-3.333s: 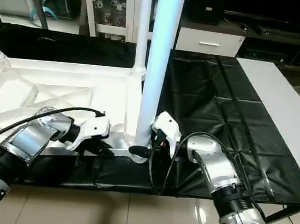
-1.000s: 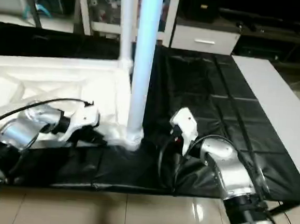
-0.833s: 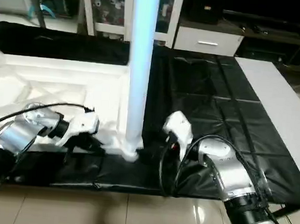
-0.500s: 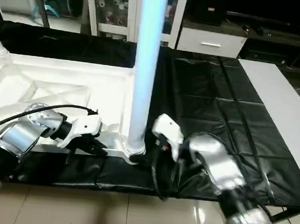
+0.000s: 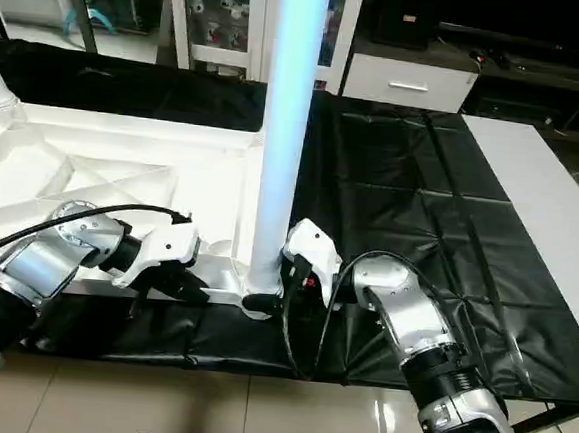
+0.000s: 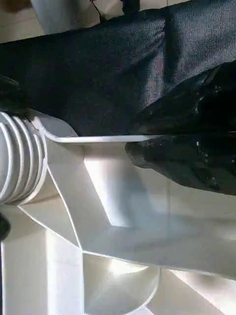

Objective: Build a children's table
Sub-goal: Rotate leg to tighten

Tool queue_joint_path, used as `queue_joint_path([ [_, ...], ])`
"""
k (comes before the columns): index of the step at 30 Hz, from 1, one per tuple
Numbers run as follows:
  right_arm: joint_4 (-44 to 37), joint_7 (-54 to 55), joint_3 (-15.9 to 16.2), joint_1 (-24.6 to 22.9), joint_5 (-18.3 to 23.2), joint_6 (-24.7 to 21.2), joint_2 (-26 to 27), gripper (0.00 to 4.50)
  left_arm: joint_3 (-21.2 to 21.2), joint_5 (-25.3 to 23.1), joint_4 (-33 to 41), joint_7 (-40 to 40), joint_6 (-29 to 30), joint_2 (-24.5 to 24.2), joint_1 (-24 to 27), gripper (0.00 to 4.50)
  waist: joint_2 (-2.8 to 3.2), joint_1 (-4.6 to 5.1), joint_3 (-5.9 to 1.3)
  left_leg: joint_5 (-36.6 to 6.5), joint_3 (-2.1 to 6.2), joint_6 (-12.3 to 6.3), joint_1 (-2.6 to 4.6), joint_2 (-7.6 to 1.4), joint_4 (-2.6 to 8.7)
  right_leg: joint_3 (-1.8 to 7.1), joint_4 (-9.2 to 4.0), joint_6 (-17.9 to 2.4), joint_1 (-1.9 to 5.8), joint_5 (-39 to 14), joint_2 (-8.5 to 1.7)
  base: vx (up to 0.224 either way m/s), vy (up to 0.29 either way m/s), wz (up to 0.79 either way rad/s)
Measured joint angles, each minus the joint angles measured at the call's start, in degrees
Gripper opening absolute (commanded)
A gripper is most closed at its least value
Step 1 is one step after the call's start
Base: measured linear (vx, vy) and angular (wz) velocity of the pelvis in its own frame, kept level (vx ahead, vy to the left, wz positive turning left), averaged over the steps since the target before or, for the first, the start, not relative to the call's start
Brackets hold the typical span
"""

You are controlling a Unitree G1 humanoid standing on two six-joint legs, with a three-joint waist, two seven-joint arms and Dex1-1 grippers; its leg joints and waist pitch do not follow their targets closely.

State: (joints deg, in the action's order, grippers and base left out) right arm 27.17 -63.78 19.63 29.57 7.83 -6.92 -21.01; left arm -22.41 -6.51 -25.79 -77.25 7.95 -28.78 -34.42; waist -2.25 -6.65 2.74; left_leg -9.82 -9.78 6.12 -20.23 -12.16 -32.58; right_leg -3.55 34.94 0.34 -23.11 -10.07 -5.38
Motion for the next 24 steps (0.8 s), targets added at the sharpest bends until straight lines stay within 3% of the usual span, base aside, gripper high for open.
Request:
queue_joint_path([
  [8, 1.3, -1.1, 0.2, 0.8, -0.8, 0.9, 0.1, 2.79, 0.0, -0.2, 0.0, 0.2, 0.2, 0.5, 0.0, 0.0, -0.05, 0.04, -0.02, 0.0, 0.0, 0.0, 0.02, 0.0, -0.06, 0.01, 0.03, 0.0, 0.03, 0.0, 0.0, 0.0, 0.0, 0.0],
  [18, 3.0, -1.7, -0.4, 1.3, -0.8, 1.1, 1.1, 2.74, 0.1, -0.1, 0.1, 0.3, 1.0, 0.3, 0.1, 0.0, -0.39, 0.18, -0.11, 0.0, 0.0, 0.0, 0.07, -0.01, -0.06, 0.02, 0.08, 0.0, 0.03, 0.0, 0.0, 0.0, 0.0, 0.0],
  [21, 4.8, 1.3, -2.7, 1.2, -0.7, 0.7, 3.3, 2.74, 1.3, -0.2, -1.2, 2.8, 2.2, 1.8, -0.1, 0.0, -0.47, 0.21, -0.15, 0.0, 0.0, 0.0, 0.13, -0.01, -0.08, 0.04, 0.14, 0.0, 0.06, 0.0, 0.0, 0.0, 0.0, 0.0],
  [24, 9.1, 14.5, -9.0, 1.1, 0.0, -0.5, 8.8, 2.74, 3.5, -1.7, -6.4, 11.6, 3.3, 6.5, -2.4, 0.0, -0.52, 0.56, -0.14, 0.0, 0.02, 0.02, 0.16, 0.0, -0.11, 0.04, 0.1, -0.1, 0.04, 0.1, 0.01, 0.0, 0.0, 0.0],
])
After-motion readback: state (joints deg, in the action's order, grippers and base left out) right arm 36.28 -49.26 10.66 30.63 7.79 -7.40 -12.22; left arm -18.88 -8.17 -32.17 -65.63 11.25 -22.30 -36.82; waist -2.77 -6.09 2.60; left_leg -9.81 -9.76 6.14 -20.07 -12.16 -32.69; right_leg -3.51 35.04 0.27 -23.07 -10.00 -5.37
